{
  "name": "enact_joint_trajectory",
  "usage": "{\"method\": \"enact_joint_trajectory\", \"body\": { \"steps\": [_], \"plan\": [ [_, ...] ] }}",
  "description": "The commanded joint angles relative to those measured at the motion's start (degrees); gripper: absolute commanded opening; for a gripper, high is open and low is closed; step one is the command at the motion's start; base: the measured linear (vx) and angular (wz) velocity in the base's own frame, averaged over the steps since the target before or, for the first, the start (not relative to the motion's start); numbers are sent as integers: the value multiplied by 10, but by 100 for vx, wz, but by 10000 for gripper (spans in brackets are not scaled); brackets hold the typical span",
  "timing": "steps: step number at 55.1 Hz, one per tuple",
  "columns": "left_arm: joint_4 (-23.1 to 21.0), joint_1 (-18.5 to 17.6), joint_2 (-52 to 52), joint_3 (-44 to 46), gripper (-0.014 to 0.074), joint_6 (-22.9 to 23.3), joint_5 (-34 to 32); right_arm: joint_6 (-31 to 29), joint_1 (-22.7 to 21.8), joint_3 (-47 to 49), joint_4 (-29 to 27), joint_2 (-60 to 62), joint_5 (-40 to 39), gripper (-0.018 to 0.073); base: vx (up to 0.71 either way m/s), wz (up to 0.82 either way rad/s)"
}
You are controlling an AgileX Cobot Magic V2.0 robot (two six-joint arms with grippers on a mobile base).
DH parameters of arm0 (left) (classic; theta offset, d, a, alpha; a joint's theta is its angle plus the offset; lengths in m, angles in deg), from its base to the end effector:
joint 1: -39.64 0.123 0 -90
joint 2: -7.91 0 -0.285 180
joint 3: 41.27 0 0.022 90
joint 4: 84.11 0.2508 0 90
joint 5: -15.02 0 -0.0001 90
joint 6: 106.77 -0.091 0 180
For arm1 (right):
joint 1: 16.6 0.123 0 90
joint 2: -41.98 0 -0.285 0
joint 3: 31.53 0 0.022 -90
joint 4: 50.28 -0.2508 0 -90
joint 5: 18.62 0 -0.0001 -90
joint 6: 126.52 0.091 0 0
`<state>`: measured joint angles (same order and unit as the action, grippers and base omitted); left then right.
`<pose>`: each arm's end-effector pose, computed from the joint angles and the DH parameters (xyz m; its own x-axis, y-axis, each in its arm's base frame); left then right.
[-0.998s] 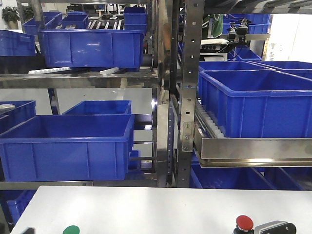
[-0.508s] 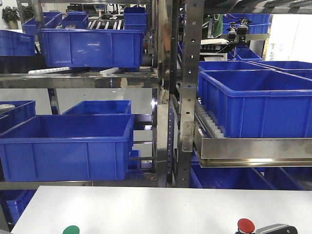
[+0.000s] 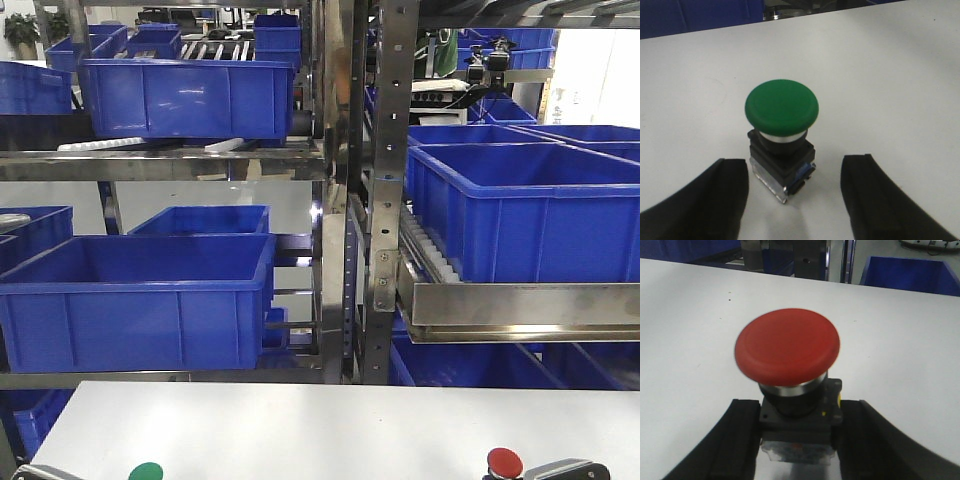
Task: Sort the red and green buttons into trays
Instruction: 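Lift the green button with the left gripper and red with the right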
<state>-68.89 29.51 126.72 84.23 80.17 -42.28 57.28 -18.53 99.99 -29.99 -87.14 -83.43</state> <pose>0.2598 -0.0668 0.0859 -0.4369 0.1026 -0.8936 0.3764 0.9232 -0.0780 0.2919 0.0187 0.0589 -0.3858 -0.0722 -0.9198 -0.2898 0.9560 0.0465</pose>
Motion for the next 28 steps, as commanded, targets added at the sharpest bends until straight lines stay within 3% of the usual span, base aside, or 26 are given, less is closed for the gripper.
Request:
{"method": "enact_joint_trajectory", "body": {
  "steps": [1, 21, 24, 28],
  "plan": [
    [-5, -2, -10, 27, 524, 1, -47, -6, -4, 4, -1, 30, -114, -11, 0, 0],
    [-5, -1, 33, 115, 514, 4, 17, -6, -4, 4, -1, 30, -114, -11, 0, 0],
    [-5, -1, 36, 119, 487, 4, 14, -6, -4, 4, -1, 30, -114, -11, 0, 0],
    [-5, -1, 35, 120, 372, 4, 6, -6, -4, 4, -1, 30, -114, -11, 0, 0]
  ]
}}
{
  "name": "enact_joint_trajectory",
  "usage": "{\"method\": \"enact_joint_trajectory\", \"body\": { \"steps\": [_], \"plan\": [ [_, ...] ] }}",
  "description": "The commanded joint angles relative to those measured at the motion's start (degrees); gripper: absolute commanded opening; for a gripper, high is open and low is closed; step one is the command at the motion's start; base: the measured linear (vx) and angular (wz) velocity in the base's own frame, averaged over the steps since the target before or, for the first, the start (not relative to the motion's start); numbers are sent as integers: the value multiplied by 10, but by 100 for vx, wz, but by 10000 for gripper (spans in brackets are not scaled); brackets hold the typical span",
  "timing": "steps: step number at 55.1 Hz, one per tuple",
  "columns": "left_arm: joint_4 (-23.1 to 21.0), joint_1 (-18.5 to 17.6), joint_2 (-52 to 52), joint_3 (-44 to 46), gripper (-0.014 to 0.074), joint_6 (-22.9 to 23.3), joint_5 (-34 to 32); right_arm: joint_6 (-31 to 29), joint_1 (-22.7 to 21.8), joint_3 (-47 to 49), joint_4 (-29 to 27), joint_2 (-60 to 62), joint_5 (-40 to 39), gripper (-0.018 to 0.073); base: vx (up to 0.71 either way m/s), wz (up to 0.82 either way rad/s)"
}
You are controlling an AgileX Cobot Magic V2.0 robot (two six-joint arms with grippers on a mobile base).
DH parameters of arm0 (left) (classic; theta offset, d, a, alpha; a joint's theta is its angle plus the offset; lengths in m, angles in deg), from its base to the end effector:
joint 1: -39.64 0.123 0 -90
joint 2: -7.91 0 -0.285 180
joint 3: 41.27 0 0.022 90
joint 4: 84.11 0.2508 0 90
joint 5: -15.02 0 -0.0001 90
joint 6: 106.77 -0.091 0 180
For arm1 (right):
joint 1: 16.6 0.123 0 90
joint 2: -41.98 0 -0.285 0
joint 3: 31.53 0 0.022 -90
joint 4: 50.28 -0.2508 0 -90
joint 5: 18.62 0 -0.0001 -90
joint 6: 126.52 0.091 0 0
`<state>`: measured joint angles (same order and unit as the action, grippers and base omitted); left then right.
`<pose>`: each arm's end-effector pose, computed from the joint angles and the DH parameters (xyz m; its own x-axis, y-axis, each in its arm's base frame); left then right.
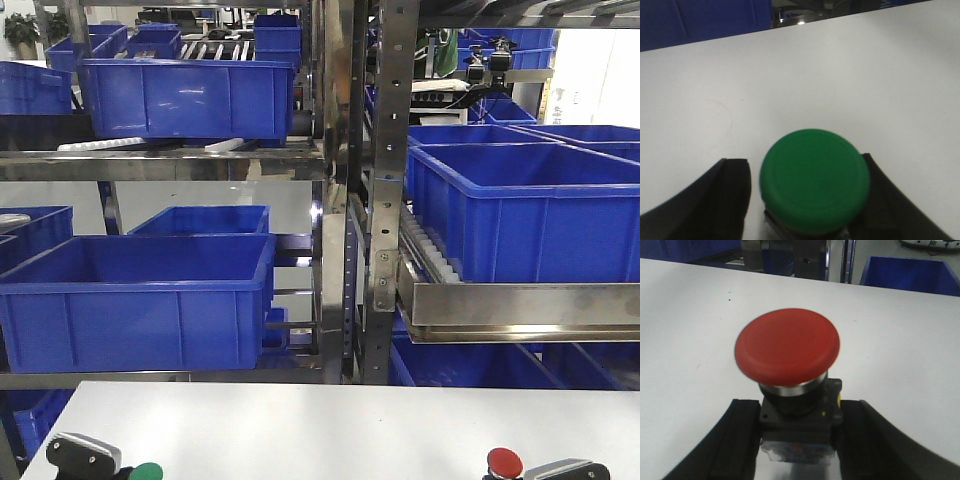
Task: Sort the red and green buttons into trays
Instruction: 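Lift the green button with the left gripper and red with the right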
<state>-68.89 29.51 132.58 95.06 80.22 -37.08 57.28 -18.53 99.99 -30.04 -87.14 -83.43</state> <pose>0.3053 -0.0737 0.0754 -0.4347 0.1210 -0.8924 0.3727 0.9263 -0.0560 0.2919 0.0187 0.0589 -0.3858 -0.0718 -0.9198 -0.2889 0.9562 0.0466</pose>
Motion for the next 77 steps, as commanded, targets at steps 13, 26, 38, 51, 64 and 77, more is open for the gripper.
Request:
{"method": "enact_joint_trajectory", "body": {
  "steps": [13, 26, 38, 51, 64, 77],
  "plan": [
    [-3, -1, -44, 10, -8, 3, -66, -12, -4, 4, 0, 31, -118, -11, 0, 0],
    [0, -2, -153, 10, -6, 7, 1, 21, -4, 4, 52, 93, -94, -9, 0, 0],
    [2, -2, -307, 10, -3, 50, 163, 143, -4, 4, 115, 244, 99, -8, 0, 0],
    [56, -3, -475, -12, -3, 78, 268, 284, -4, 4, 239, 457, 295, -8, 0, 0],
    [55, -3, -643, -94, -3, 80, 291, 507, -4, 4, 459, 653, 346, -8, 0, 0],
    [55, -3, -785, -132, -3, 108, 372, 669, -4, -16, 626, 776, 367, -8, 0, 0]
  ]
}}
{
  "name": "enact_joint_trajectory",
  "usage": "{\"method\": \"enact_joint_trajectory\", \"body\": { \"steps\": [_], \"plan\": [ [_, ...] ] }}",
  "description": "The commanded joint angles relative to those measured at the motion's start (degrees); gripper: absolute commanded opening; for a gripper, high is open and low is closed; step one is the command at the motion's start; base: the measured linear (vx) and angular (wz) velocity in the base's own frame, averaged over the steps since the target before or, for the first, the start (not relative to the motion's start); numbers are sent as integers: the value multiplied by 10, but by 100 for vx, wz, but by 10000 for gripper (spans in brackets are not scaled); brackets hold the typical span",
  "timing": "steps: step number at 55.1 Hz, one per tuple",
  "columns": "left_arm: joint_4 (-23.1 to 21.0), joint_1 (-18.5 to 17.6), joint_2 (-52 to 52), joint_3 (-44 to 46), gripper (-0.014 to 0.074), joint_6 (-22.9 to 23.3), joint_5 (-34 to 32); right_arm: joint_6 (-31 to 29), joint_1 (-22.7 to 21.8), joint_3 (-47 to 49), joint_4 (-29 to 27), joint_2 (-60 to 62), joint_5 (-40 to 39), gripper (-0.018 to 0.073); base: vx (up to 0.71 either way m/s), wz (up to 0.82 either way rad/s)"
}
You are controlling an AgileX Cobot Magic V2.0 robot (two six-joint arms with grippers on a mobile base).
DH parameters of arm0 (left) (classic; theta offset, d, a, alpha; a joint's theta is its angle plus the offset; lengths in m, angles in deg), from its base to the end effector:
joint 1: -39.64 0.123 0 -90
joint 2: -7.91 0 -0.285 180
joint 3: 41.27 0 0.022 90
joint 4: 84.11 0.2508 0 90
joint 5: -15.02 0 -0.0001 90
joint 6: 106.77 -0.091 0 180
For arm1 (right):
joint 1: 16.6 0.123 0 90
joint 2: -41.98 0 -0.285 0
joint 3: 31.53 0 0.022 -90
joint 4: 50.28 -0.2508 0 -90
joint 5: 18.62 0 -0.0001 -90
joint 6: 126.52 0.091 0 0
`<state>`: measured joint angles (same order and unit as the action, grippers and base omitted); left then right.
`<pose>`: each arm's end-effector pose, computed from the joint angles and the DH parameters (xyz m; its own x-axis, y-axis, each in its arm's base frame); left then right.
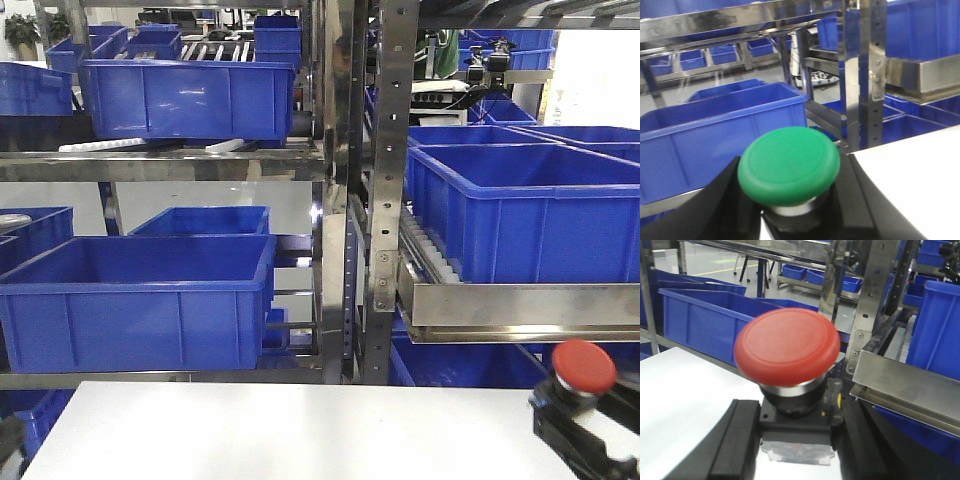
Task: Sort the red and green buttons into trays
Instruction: 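Lift the green button with the left gripper and red with the right, then drive the base to the cart holding the green and red trays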
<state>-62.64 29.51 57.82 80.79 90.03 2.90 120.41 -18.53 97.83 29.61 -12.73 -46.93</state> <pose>0.1485 -0.0336 0.2747 -0.0935 0.0915 -0.9914 0.2581 0.9639 0.0646 0.1637 0.0369 0.2965 -0.0825 -0.1755 -0.9810 -0.4558 0.8820 -0.1194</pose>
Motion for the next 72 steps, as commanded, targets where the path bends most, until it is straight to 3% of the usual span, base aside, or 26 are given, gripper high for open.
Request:
{"method": "enact_joint_trajectory", "body": {
  "steps": [1, 19, 72],
  "plan": [
    [-8, -3, -46, 11, -3, 9, -27, 38, -4, 2, 32, 41, 7, -8, 0, 0],
    [-8, -1, -95, 11, -3, 9, -21, 38, -4, -8, 49, 120, 25, -8, 0, 0],
    [-8, -1, -95, 11, -3, 9, -20, 38, -4, -8, 49, 122, 25, -8, 0, 1]
  ]
}}
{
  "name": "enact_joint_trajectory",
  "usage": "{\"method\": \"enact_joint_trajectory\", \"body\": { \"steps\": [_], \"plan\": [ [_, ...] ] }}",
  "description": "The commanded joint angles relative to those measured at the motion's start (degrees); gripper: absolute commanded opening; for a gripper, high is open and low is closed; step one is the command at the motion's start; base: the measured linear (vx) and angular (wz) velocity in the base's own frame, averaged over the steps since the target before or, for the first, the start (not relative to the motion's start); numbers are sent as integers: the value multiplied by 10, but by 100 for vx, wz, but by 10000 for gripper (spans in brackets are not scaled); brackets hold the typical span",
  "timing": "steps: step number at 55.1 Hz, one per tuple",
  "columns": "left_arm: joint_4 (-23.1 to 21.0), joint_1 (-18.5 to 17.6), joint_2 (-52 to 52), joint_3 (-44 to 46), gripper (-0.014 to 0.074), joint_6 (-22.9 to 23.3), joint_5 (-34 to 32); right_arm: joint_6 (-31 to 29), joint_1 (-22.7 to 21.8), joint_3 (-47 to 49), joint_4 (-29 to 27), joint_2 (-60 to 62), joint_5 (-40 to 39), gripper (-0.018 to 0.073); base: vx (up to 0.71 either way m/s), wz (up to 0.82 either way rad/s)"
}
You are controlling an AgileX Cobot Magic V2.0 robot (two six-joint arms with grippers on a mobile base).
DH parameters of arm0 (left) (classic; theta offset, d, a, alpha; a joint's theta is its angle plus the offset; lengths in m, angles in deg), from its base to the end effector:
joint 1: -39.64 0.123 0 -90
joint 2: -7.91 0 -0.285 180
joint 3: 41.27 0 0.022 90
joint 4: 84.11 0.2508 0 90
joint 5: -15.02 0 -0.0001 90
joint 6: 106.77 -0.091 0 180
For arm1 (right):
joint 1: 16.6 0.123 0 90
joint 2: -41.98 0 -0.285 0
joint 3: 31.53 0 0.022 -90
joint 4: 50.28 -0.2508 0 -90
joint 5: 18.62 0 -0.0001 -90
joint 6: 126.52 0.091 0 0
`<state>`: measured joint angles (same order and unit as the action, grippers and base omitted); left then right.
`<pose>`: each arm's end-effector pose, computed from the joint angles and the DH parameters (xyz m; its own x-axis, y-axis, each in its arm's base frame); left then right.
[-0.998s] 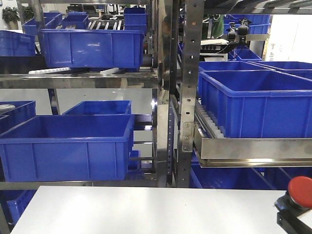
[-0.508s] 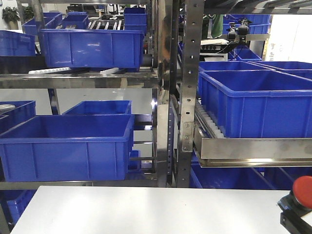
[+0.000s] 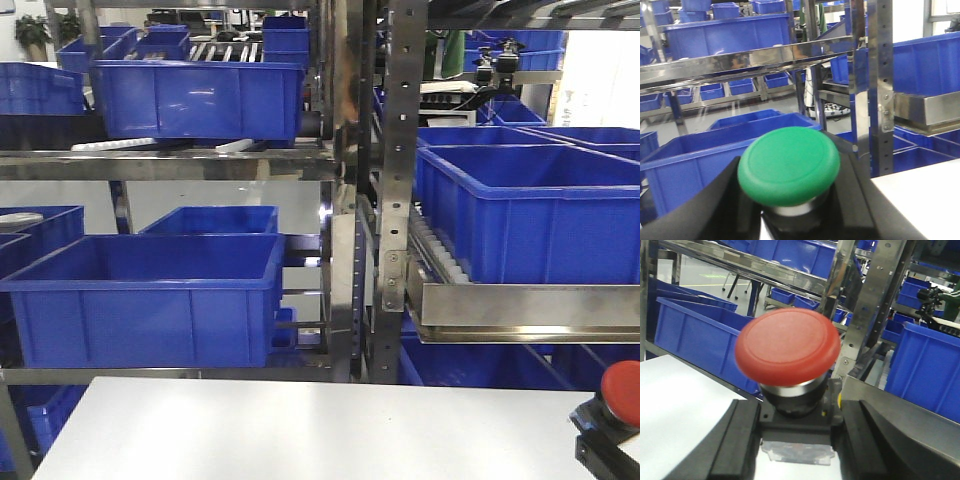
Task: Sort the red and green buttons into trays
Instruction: 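Drive the base to the cart holding the green and red trays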
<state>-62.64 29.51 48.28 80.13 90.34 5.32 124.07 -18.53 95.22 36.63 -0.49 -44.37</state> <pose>0.1219 -0.0274 0.2902 0.0180 0.0689 -0.9975 0.2356 0.9692 0.0712 0.1246 0.0352 0.3063 0.0398 -0.2495 -0.9675 -0.4068 0.8804 -0.2438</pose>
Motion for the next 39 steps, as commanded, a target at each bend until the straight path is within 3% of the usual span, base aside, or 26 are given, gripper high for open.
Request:
{"method": "enact_joint_trajectory", "body": {
  "steps": [1, 19, 39],
  "plan": [
    [-8, -1, 1, 17, -3, 6, -45, 1, -4, 18, -21, -1, -1, -8, -4, 16],
    [-8, -1, 1, 17, -3, 6, -44, 1, -4, 18, -21, -1, -1, -8, -8, 33],
    [-8, -1, 1, 17, -3, 6, -44, 1, -4, 18, -21, -1, -1, -8, -15, 63]
  ]
}}
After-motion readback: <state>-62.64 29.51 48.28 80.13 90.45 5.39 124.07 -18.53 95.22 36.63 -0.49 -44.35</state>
